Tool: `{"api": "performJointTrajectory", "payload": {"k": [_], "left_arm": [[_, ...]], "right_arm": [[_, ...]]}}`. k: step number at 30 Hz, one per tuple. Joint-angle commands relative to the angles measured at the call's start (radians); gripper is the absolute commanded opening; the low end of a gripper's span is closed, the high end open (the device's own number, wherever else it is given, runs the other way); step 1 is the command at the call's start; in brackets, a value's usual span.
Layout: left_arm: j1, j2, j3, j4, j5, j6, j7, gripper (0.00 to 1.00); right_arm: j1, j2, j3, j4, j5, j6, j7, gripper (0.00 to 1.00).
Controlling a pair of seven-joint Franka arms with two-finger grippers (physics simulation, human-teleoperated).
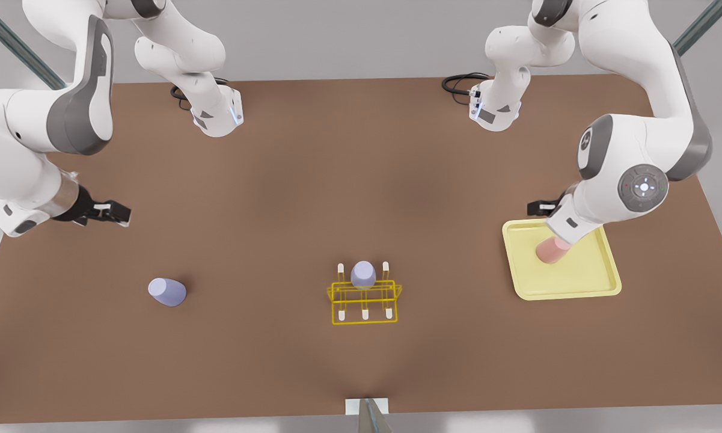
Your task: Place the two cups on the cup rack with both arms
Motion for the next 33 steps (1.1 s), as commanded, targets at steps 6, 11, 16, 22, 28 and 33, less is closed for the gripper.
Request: {"api": "performJointTrajectory", "payload": {"k": [6,11,16,22,28,33], "left_arm": [[0.067,-0.003,0.171,-0.271,-0.019,0.395,0.218,1.0],[0.078,0.0,0.191,-0.489,-0.02,0.674,0.258,1.0],[0.111,0.049,0.193,-0.556,-0.02,0.742,0.328,1.0],[0.111,0.134,0.193,-0.554,-0.043,0.828,0.328,1.0],[0.122,0.177,0.193,-0.564,-0.048,0.817,0.328,1.0],[0.122,0.198,0.193,-0.565,-0.071,0.82,0.33,0.87]], "right_arm": [[-0.022,0.292,-0.005,0.061,0.002,0.22,-0.107,1.0],[-0.049,0.431,-0.002,0.048,0.007,0.428,-0.147,1.0],[-0.065,0.439,0.001,-0.039,0.053,0.545,-0.264,1.0],[-0.065,0.444,0.004,-0.124,0.054,0.654,-0.305,1.0],[-0.065,0.445,0.003,-0.185,0.053,0.688,-0.307,1.0],[-0.065,0.468,0.003,-0.185,0.051,0.695,-0.307,1.0]]}}
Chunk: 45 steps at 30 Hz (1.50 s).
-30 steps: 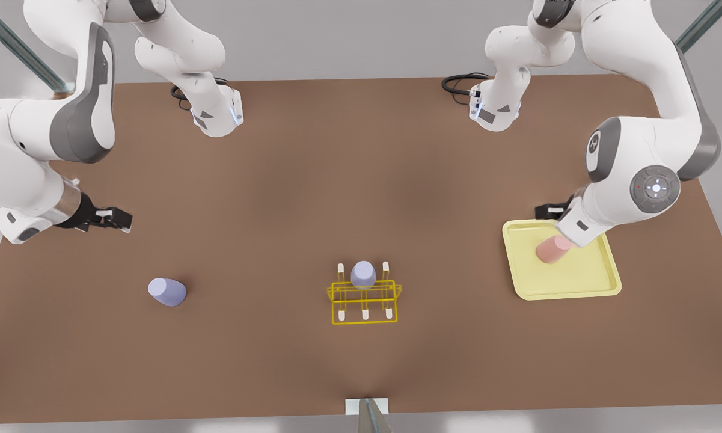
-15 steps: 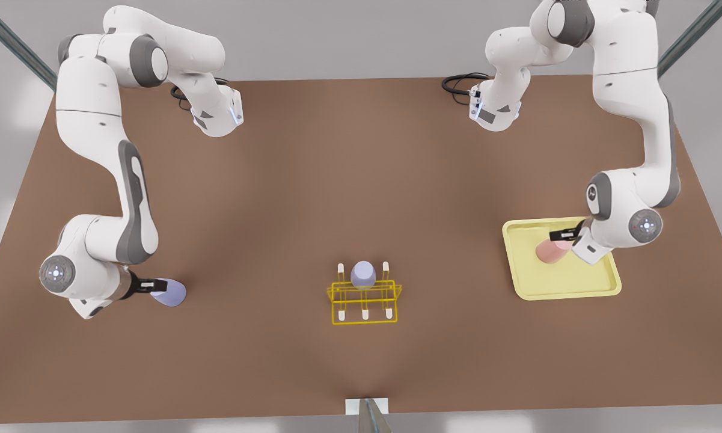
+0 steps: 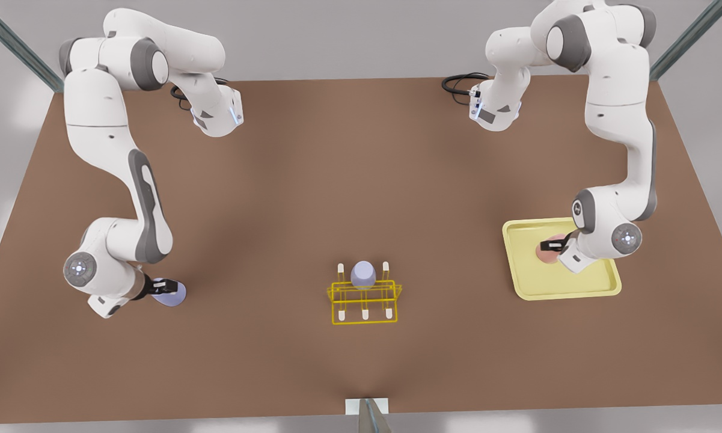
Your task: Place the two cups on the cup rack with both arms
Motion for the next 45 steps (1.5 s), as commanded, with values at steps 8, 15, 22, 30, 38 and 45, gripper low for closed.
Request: {"api": "performJointTrajectory", "payload": {"k": [8,15,22,30,38,45], "left_arm": [[0.0,0.011,0.0,0.002,-0.003,0.021,0.075,0.87],[-0.002,0.008,-0.001,0.01,-0.006,0.012,0.067,0.86],[-0.005,-0.028,-0.003,0.025,-0.022,-0.069,0.041,0.86],[-0.008,-0.031,-0.004,0.043,-0.022,-0.092,0.021,0.85],[-0.017,0.028,-0.193,0.347,-0.092,-0.267,-0.355,0.85],[-0.018,0.27,-0.426,0.796,-0.091,-0.237,-0.958,0.85]], "right_arm": [[-0.002,0.022,0.0,-0.027,-0.001,0.055,-0.087,1.0],[-0.005,0.008,0.0,-0.101,0.007,0.153,-0.084,1.0],[-0.011,0.004,0.0,-0.138,0.005,0.181,-0.084,1.0],[-0.011,0.005,0.0,-0.133,0.005,0.181,-0.084,0.89],[-0.011,0.004,0.0,-0.132,0.004,0.178,-0.085,0.89],[-0.009,0.008,0.0,-0.132,0.005,0.179,-0.084,0.87]]}}
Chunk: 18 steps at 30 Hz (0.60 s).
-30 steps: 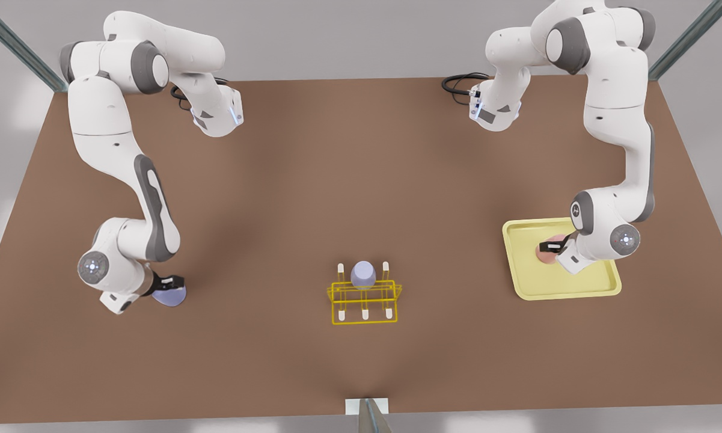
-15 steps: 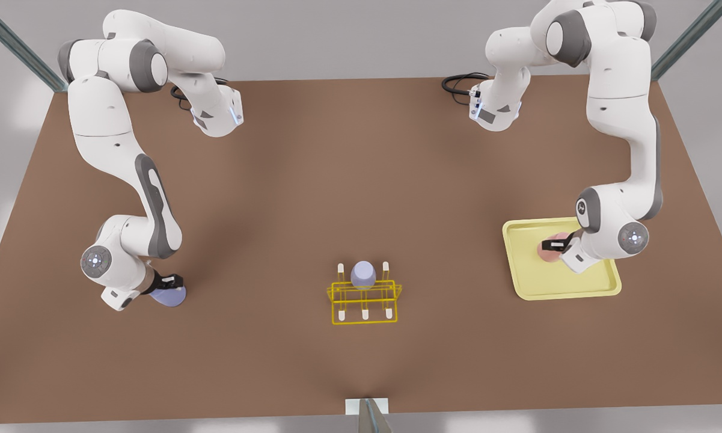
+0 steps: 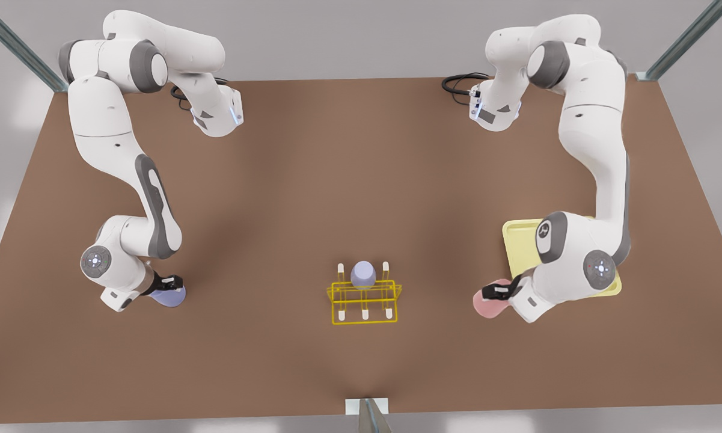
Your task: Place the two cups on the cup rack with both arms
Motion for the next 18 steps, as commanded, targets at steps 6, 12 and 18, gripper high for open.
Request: {"api": "performJointTrajectory", "payload": {"k": [6,12,18], "left_arm": [[-0.085,0.058,-0.049,0.094,-0.073,0.198,-0.887,0.85],[-0.12,0.141,-0.079,0.195,-0.128,0.329,-0.878,0.85],[-0.169,0.181,-0.126,0.201,-0.127,0.327,-0.875,0.85]], "right_arm": [[-0.001,0.001,0.0,0.0,0.001,-0.001,-0.012,0.87],[0.001,0.001,0.002,0.006,0.001,-0.009,-0.01,0.87],[0.001,-0.024,0.04,0.008,0.026,-0.016,-0.009,0.87]]}}
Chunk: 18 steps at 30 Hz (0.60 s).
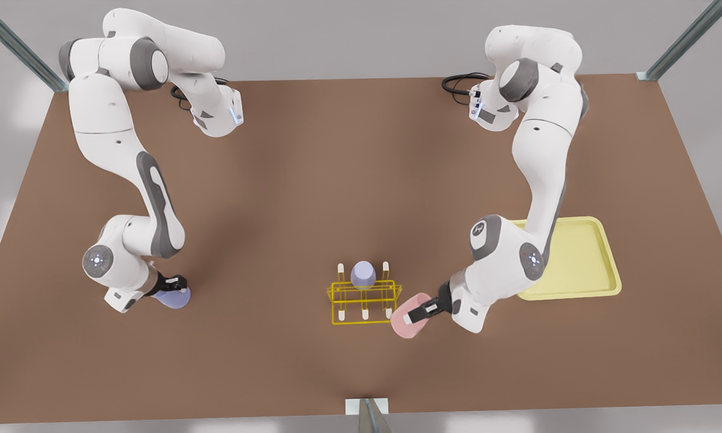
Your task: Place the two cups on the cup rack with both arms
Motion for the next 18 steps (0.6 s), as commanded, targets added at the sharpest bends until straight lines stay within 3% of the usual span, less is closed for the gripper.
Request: {"api": "performJointTrajectory", "payload": {"k": [1,9,16,18], "left_arm": [[-0.011,0.004,-0.001,0.001,-0.001,0.034,-0.325,0.85],[-0.042,0.032,0.013,0.001,0.005,0.04,-0.293,0.85],[-0.072,0.052,0.03,0.003,0.005,0.054,-0.282,0.86],[-0.082,0.054,0.042,0.009,0.005,0.054,-0.282,1.0]], "right_arm": [[0.001,-0.012,0.022,0.001,0.012,-0.006,-0.001,0.87],[0.014,-0.018,0.139,0.024,0.173,-0.011,0.007,0.87],[0.126,0.031,0.145,0.194,0.416,-0.136,0.038,0.87],[0.154,0.062,0.145,0.246,0.451,-0.147,0.053,0.87]]}}
